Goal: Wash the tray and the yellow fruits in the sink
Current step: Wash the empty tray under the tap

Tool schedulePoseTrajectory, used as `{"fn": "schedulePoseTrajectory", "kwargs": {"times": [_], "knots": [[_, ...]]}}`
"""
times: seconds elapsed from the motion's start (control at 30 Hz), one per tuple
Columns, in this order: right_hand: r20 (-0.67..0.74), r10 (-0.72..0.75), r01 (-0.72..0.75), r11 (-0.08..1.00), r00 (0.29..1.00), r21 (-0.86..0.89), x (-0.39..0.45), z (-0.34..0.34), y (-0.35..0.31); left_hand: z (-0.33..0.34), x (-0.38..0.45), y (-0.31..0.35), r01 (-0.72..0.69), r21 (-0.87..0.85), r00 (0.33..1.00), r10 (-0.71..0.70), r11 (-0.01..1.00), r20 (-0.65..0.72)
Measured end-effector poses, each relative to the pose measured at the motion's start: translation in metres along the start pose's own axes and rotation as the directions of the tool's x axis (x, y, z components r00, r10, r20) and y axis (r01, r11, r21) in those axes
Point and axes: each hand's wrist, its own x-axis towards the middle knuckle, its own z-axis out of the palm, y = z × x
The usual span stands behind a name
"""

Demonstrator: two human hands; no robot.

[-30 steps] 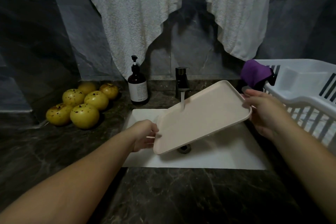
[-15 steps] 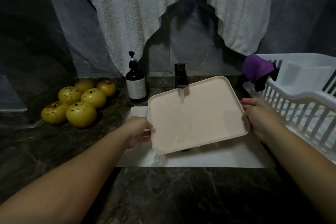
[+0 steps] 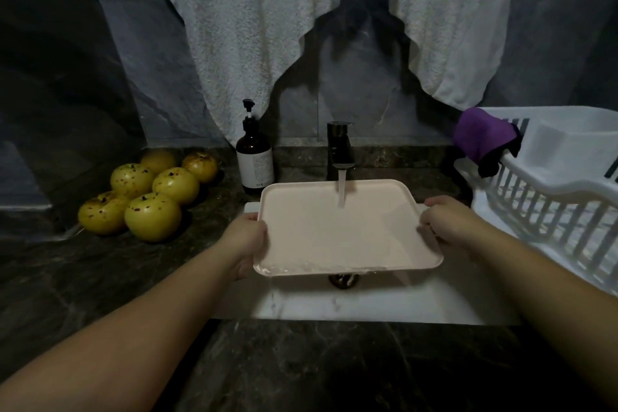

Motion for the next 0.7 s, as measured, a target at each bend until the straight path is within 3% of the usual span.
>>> {"fn": "schedulePoseTrajectory", "kwargs": {"times": [0.07,0.13,0.23,0.3,0.43,0.7], "knots": [[0.008,-0.041,0.042,0.987,0.999,-0.154,0.006,0.001,-0.010,0.000,0.001,0.000,-0.024,0.026,0.998,0.025,0.999,-0.052],[-0.023,-0.189,0.174,0.941,0.982,-0.292,0.010,0.003,-0.029,0.001,0.002,0.000,-0.040,0.044,0.996,0.044,0.998,-0.081],[-0.007,-0.509,0.475,0.808,0.861,-0.349,0.015,0.010,-0.072,0.002,0.002,-0.001,-0.074,0.077,0.992,0.081,0.994,-0.101],[0.056,-0.633,0.604,0.704,0.772,-0.374,0.016,0.018,-0.103,0.002,0.002,-0.001,-0.103,0.094,0.988,0.113,0.990,-0.102],[0.175,-0.679,0.674,0.595,0.713,-0.437,0.021,0.034,-0.139,-0.002,0.004,-0.001,-0.194,0.145,0.967,0.214,0.970,-0.140],[0.189,-0.653,0.644,0.578,0.733,-0.502,0.029,0.042,-0.153,-0.009,0.009,-0.004,-0.240,0.172,0.951,0.267,0.955,-0.155]]}}
